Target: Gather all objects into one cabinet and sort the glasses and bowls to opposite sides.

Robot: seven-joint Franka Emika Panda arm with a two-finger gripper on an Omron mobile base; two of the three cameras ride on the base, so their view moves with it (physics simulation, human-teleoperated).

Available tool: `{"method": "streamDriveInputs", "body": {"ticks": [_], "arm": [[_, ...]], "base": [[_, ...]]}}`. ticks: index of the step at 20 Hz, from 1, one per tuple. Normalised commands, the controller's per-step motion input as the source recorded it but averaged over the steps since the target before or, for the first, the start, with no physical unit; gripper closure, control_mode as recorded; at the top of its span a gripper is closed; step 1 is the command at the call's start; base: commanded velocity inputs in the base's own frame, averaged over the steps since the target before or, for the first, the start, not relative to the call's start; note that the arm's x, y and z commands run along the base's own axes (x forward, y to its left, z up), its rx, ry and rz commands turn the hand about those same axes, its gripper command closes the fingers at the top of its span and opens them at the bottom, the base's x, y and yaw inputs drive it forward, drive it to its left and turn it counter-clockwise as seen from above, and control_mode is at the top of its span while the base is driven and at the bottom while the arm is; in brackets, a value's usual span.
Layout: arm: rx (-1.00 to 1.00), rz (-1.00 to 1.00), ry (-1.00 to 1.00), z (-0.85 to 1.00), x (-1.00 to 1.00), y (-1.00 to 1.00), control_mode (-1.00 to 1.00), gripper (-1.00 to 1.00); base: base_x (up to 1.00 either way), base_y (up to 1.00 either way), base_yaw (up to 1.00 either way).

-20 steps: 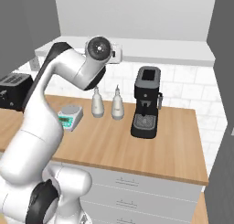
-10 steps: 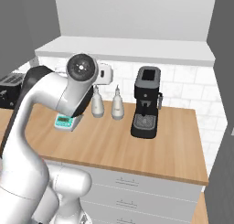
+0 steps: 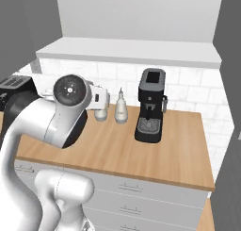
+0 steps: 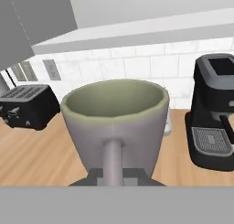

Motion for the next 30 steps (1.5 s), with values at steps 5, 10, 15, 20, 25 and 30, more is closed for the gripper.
{"method": "streamDriveInputs", "body": {"ticks": [5, 10, 15, 20, 25, 30], "arm": [[0.0, 0.0, 0.0, 0.0, 0.0, 0.0, 1.0, 1.0], [0.0, 0.0, 0.0, 0.0, 0.0, 0.0, 1.0, 1.0], [0.0, 0.0, 0.0, 0.0, 0.0, 0.0, 1.0, 1.0], [0.0, 0.0, 0.0, 0.0, 0.0, 0.0, 1.0, 1.0], [0.0, 0.0, 0.0, 0.0, 0.0, 0.0, 1.0, 1.0], [0.0, 0.0, 0.0, 0.0, 0.0, 0.0, 1.0, 1.0]], "base": [[-0.89, 0.03, 0.0], [-0.66, 0.71, 0.06], [-0.52, 1.0, 0.05], [-0.06, 1.0, 0.12], [0.04, 1.0, 0.23], [0.17, 1.0, 0.26]]}}
